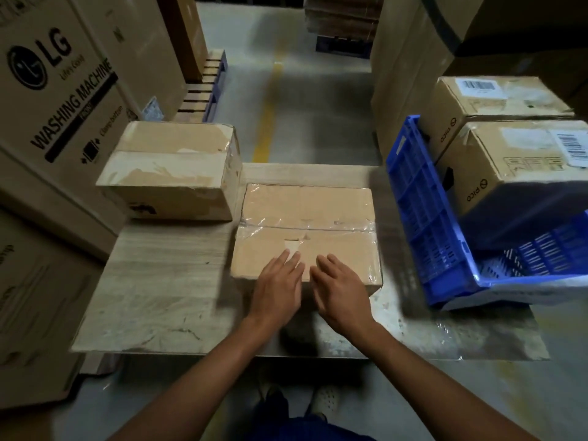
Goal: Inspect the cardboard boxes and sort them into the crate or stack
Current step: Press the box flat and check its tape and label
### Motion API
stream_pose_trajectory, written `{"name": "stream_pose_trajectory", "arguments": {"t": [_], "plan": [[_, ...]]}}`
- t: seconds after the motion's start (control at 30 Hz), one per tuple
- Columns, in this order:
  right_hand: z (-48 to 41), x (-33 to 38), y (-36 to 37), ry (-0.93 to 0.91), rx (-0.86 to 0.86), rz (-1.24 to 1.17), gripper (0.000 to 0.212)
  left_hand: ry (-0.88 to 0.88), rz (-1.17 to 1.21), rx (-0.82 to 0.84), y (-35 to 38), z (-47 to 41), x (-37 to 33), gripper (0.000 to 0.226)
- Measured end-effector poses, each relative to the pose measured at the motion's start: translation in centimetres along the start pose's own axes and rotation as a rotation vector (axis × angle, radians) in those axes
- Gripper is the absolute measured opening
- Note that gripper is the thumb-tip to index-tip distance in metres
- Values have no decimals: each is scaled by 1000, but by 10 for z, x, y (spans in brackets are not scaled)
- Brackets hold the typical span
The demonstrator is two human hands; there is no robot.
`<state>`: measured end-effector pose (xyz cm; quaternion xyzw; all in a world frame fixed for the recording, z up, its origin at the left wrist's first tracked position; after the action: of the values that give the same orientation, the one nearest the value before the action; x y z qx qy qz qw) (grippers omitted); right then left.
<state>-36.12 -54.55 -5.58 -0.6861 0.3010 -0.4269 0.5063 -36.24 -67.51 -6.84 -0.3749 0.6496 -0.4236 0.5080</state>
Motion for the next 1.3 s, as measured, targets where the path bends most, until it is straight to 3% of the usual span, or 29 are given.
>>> {"name": "stream_pose_trajectory", "arguments": {"t": [0.23,0.43,0.63,0.83,0.93,1.17,1.3], "plan": [[-4,-6,-8,-75,26,-10,39,-51,-62,51,-4,-10,-12,31],[9,-49,-15,102,24,75,37,111,4,112,6,-19,-50,42],[30,-66,-10,137,11,58,51,66,-44,205,24,-24,-71,54],[10,-68,-30,110,-3,128,31,36,-57,206,20,-44,-76,43],[-13,-75,-35,148,20,108,26,34,-50,234,24,-56,-78,48],[-31,-95,-8,126,223,139,65,-9,-126,232,32,-78,-64,53],[-36,-90,-11,122,215,172,57,-6,-145,250,31,-86,-66,49]]}}
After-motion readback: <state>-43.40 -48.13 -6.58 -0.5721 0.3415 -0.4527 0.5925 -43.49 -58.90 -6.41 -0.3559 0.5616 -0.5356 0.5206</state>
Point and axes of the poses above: each hand's wrist, its own z-axis away from the middle knuckle, its own y-axis out of the palm, x = y × z, the point moved 6 cm from there along -z, towards the middle knuckle, and after that the axes turned 3 degrees about -y, right-handed, at the moved point
